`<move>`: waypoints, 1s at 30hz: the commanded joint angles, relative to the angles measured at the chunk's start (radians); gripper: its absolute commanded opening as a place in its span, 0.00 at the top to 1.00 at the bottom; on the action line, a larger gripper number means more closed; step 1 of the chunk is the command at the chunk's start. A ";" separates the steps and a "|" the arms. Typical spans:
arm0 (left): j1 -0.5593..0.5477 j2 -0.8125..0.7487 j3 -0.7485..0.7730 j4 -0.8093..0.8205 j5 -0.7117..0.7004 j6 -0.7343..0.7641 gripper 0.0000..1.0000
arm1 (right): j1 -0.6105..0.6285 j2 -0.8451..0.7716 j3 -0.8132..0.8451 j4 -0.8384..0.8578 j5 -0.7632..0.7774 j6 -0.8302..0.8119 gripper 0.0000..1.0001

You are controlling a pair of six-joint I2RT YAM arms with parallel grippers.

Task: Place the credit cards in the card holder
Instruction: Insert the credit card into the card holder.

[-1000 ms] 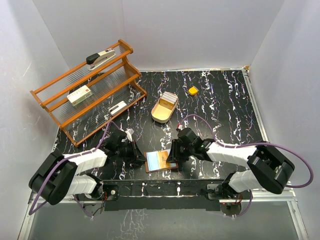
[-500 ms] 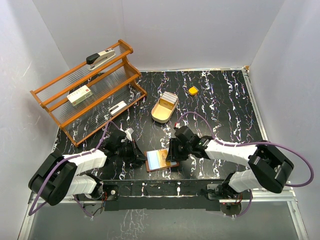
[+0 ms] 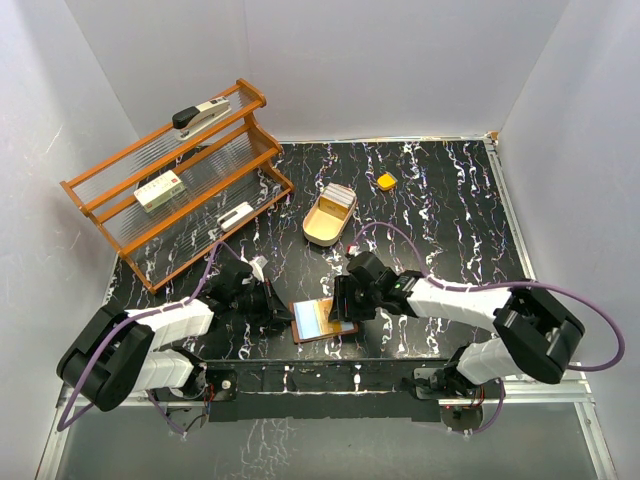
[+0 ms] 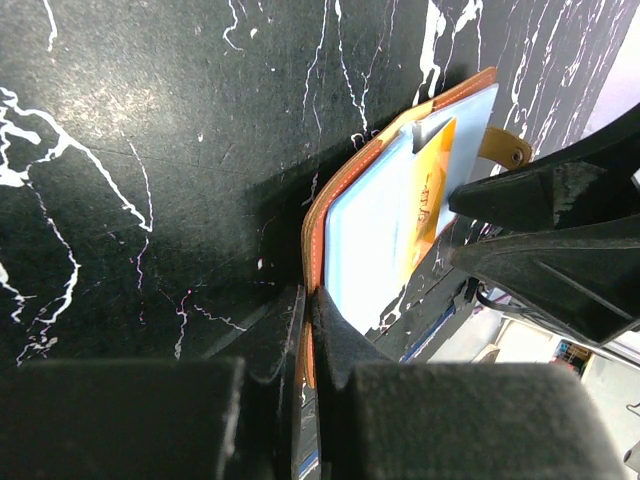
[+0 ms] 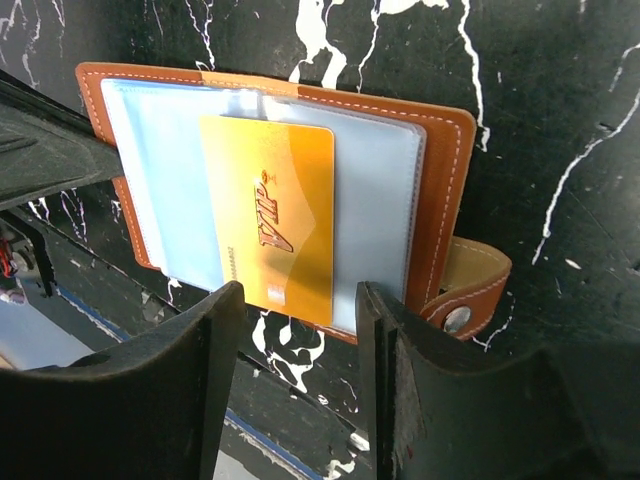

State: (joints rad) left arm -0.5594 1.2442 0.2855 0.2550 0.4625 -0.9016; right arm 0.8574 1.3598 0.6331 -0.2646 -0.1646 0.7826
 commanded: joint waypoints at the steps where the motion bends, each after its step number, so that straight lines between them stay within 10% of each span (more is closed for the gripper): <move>1: -0.003 -0.001 -0.005 0.029 0.023 -0.011 1.00 | 0.014 0.038 0.045 0.072 -0.009 -0.012 0.53; 30: -0.002 0.026 0.009 0.046 0.046 -0.002 1.00 | 0.057 0.088 0.121 0.094 0.028 -0.058 0.49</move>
State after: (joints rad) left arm -0.5594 1.2652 0.2749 0.3069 0.4870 -0.9230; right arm 0.9092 1.4593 0.6975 -0.1368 -0.2016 0.7528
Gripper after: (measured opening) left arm 0.014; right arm 0.495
